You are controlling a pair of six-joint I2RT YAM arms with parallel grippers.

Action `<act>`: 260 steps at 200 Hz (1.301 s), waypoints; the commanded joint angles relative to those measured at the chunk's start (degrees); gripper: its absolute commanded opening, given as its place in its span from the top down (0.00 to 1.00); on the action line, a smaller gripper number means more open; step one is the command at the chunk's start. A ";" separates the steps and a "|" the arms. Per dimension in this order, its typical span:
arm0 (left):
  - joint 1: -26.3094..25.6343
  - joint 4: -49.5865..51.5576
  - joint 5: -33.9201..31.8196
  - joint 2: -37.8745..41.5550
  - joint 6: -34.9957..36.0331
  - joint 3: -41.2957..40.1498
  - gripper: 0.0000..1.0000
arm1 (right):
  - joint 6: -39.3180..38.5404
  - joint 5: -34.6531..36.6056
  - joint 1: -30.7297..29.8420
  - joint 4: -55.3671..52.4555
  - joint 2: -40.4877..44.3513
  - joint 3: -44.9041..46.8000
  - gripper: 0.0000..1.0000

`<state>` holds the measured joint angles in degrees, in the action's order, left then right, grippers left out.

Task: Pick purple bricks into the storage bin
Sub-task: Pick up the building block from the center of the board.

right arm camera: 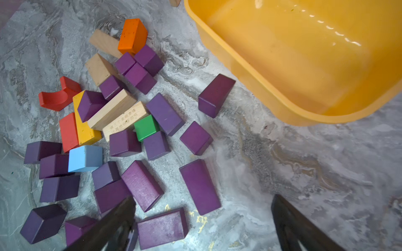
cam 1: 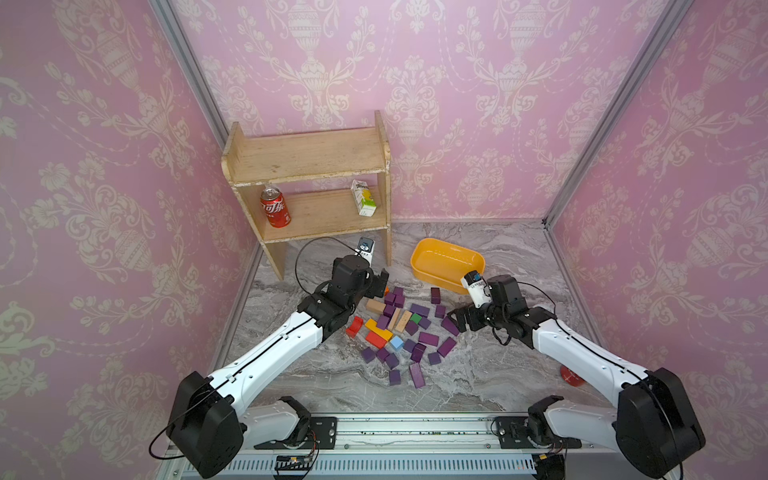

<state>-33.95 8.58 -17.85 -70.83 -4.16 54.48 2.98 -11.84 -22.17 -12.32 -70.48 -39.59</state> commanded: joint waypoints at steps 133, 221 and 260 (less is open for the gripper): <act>-0.32 -5.53 12.04 0.47 -2.69 -5.79 0.01 | 7.60 5.14 -5.91 0.72 -10.93 -1.80 0.41; -0.27 -6.42 11.97 -0.45 -3.65 -5.61 0.01 | 8.26 9.37 -7.36 2.99 -16.31 -2.95 0.47; -0.32 -6.39 10.82 0.00 -4.10 -5.94 0.01 | 8.27 6.98 -7.46 3.91 -19.69 -4.42 0.55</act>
<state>-33.95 2.61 -6.68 -70.96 -6.96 49.28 10.61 -4.14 -29.17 -9.61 -88.62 -42.30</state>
